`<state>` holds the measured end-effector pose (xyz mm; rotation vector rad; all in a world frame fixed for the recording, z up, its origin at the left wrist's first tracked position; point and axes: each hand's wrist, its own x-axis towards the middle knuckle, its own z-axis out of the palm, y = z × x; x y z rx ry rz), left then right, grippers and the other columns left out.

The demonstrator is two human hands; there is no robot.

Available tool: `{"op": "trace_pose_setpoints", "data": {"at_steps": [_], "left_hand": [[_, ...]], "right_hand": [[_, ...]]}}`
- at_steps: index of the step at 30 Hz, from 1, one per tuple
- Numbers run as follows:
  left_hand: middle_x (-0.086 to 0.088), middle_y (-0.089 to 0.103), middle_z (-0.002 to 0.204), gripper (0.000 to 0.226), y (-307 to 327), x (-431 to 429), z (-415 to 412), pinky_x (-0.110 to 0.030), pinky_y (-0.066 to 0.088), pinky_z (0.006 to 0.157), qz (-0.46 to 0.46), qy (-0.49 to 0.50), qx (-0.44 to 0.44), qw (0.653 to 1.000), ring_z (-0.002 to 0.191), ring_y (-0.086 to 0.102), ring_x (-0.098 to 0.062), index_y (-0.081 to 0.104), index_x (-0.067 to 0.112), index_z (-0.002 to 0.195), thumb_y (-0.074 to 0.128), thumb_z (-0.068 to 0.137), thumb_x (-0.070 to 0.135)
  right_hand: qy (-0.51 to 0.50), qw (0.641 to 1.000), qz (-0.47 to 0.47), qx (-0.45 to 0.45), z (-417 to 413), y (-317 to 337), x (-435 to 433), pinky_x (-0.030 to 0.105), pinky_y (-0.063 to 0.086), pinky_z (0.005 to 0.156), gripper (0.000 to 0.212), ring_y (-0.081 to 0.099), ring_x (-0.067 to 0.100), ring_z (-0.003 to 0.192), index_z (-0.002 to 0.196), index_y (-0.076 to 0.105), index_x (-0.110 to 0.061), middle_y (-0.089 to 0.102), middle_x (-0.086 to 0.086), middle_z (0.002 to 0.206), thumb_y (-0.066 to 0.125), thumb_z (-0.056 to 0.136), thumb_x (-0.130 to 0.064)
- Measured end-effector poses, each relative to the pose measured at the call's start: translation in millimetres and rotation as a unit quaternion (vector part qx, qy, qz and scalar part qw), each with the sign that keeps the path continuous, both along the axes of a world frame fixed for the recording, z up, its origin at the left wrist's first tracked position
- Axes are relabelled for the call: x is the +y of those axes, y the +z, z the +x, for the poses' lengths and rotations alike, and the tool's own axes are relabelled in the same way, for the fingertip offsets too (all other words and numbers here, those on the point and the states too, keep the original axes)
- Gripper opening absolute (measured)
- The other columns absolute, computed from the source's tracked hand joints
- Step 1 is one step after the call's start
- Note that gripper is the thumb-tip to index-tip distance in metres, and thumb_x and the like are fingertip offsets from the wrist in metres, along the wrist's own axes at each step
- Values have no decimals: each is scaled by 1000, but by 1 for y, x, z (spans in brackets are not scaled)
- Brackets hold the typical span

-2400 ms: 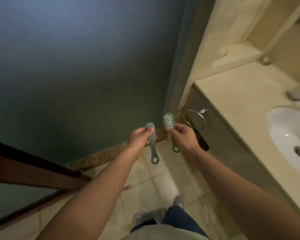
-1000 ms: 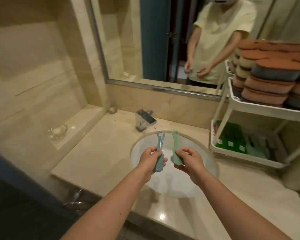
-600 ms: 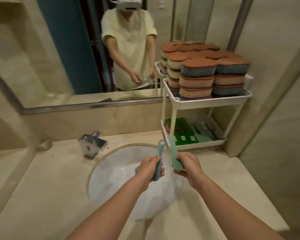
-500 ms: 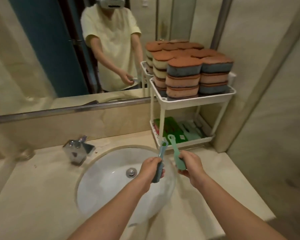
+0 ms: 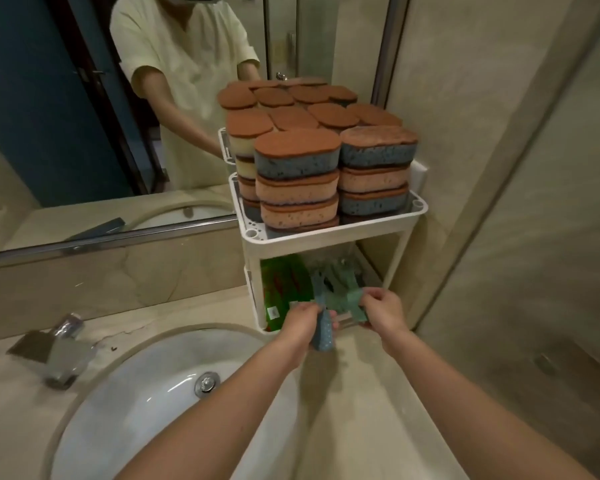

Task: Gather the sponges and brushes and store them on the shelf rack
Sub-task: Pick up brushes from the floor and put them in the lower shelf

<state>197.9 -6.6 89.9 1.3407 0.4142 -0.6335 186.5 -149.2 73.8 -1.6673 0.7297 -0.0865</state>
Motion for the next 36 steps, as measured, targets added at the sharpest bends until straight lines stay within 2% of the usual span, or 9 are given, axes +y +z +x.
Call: {"op": "trace_pose_setpoints", "data": {"at_steps": [2, 4, 10, 12, 16, 18, 21, 29, 36], "left_hand": [[-9, 67, 103, 11, -4, -16, 20, -38, 54, 78, -3, 11, 11, 1000, 83, 66, -25, 53, 11, 101, 44, 102, 16], [-6, 68, 97, 13, -11, -29, 37, -35, 55, 70, 14, 16, 22, 1000, 80, 68, -22, 55, 15, 91, 47, 101, 18], [-2, 68, 81, 15, -33, -53, 73, -34, 55, 67, 19, 58, 49, 997, 76, 67, -20, 59, 15, 87, 51, 99, 21], [-3, 67, 85, 15, -37, -57, 80, -37, 55, 71, 16, 73, 64, 995, 81, 67, -23, 59, 13, 92, 50, 100, 20], [-11, 62, 114, 19, -42, -60, 87, -42, 49, 89, -1, 86, 96, 992, 113, 61, -32, 58, 7, 109, 44, 102, 17], [-15, 62, 120, 19, -44, -59, 87, -43, 50, 89, 8, 86, 89, 992, 106, 63, -32, 57, 6, 113, 44, 101, 15], [-18, 64, 115, 11, -48, -57, 87, -44, 52, 83, 30, 81, 66, 994, 82, 64, -27, 55, 8, 99, 46, 101, 15], [-19, 58, 125, 9, -49, -59, 88, -50, 48, 100, 90, 57, 13, 994, 113, 58, -36, 54, 16, 104, 56, 96, 19], [-18, 57, 128, 13, -46, -59, 81, -49, 47, 100, 88, 56, 5, 995, 116, 56, -36, 53, 17, 108, 57, 96, 20]], "right_hand": [[26, 994, -104, 5, 21, 0, -15, 38, 51, 93, 31, 62, 31, 107, 122, 62, -7, 67, 12, 114, 55, 92, -9], [60, 979, -193, 23, 39, 0, -25, 28, 45, 91, 38, 61, 31, 110, 125, 62, -9, 67, 12, 117, 56, 88, -5], [177, 915, -358, 66, 76, -14, -34, 26, 45, 90, 31, 59, 28, 114, 123, 60, -12, 63, 12, 123, 58, 92, -16], [193, 909, -363, 72, 80, -21, -34, 27, 46, 92, 30, 58, 27, 115, 124, 57, -11, 61, 12, 125, 54, 95, -18], [197, 913, -348, 79, 82, -32, -34, 30, 45, 90, 27, 58, 30, 113, 121, 57, -10, 60, 14, 123, 54, 95, -18], [202, 914, -341, 84, 83, -36, -35, 31, 47, 88, 24, 59, 30, 110, 116, 59, -11, 62, 14, 119, 56, 93, -17], [199, 914, -341, 92, 86, -40, -37, 34, 50, 90, 26, 58, 29, 111, 116, 60, -12, 61, 12, 121, 58, 90, -11], [223, 899, -362, 106, 80, -46, -38, 31, 50, 87, 26, 60, 29, 110, 117, 63, -14, 64, 11, 120, 56, 92, -13], [230, 905, -345, 95, 76, -44, -42, 33, 50, 84, 24, 61, 31, 104, 114, 60, -17, 64, 11, 116, 51, 92, -17]]}}
